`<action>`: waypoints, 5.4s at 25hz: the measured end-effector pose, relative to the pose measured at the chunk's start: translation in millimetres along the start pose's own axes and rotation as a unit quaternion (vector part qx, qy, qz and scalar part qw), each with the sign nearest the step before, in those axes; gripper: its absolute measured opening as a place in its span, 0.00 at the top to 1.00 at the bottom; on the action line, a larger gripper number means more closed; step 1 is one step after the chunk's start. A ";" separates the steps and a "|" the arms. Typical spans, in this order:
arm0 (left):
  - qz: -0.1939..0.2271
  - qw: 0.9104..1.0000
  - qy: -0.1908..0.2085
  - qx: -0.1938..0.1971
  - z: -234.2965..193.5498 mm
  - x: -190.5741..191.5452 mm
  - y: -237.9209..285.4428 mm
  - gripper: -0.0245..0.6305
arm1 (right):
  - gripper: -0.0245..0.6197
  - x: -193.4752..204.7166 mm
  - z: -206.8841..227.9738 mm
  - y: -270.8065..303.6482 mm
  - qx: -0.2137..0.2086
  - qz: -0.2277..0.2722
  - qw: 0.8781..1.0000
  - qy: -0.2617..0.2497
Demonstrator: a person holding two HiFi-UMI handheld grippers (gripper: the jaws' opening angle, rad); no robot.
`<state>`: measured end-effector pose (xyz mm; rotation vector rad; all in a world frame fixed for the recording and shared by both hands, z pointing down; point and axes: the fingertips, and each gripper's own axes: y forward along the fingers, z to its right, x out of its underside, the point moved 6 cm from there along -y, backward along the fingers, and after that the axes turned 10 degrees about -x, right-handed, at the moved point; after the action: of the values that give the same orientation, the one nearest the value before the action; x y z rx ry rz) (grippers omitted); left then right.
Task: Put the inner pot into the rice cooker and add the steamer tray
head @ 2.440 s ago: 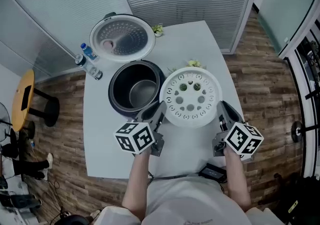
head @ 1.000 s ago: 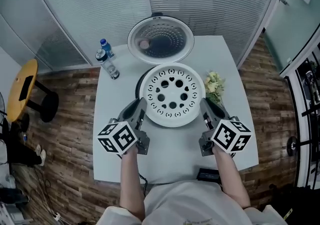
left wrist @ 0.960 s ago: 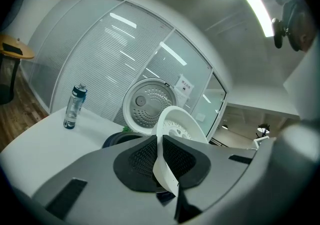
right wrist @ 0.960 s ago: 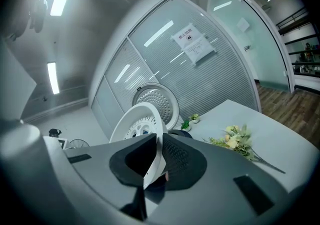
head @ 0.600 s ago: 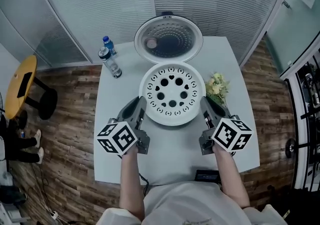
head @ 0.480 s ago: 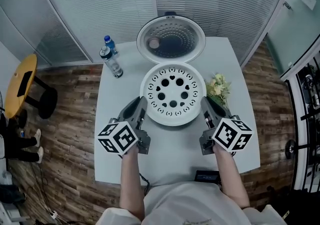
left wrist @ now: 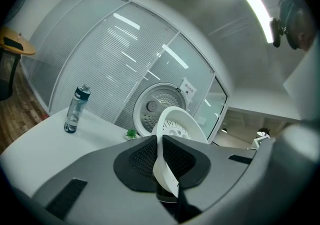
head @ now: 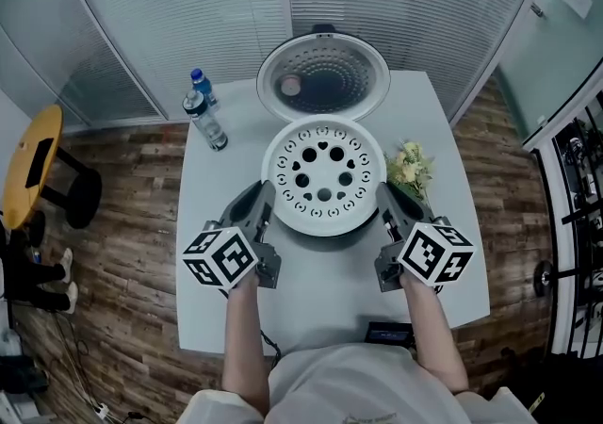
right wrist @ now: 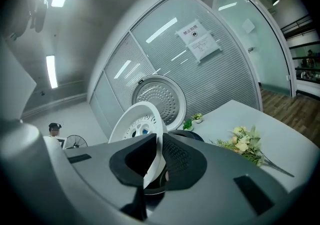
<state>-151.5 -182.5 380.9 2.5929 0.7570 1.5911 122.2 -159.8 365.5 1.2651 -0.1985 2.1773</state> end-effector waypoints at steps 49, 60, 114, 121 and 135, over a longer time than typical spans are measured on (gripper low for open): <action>-0.073 0.994 0.070 -0.043 -19.4 33.0 48.9 0.89 | 0.86 26.4 39.3 32.8 0.053 -0.099 0.990 -0.080; -0.089 0.987 0.120 -0.062 -21.5 39.5 58.0 0.85 | 0.84 31.3 45.1 42.3 0.068 -0.129 0.980 -0.133; -0.011 0.981 0.159 -0.111 23.0 54.2 -28.7 0.94 | 0.94 46.3 5.6 -16.6 0.007 -0.086 0.983 -0.160; -0.016 0.982 0.154 -0.111 27.8 59.0 -37.6 0.95 | 0.94 46.3 1.6 -22.3 0.003 -0.088 0.983 -0.163; -0.022 0.982 0.155 -0.109 25.6 61.5 -41.0 0.95 | 0.94 46.2 -0.3 -22.9 0.001 -0.093 0.981 -0.170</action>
<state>-123.6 -115.4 409.8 2.1923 0.6041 1.9667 118.3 -121.5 399.8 1.5852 -0.2049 1.7969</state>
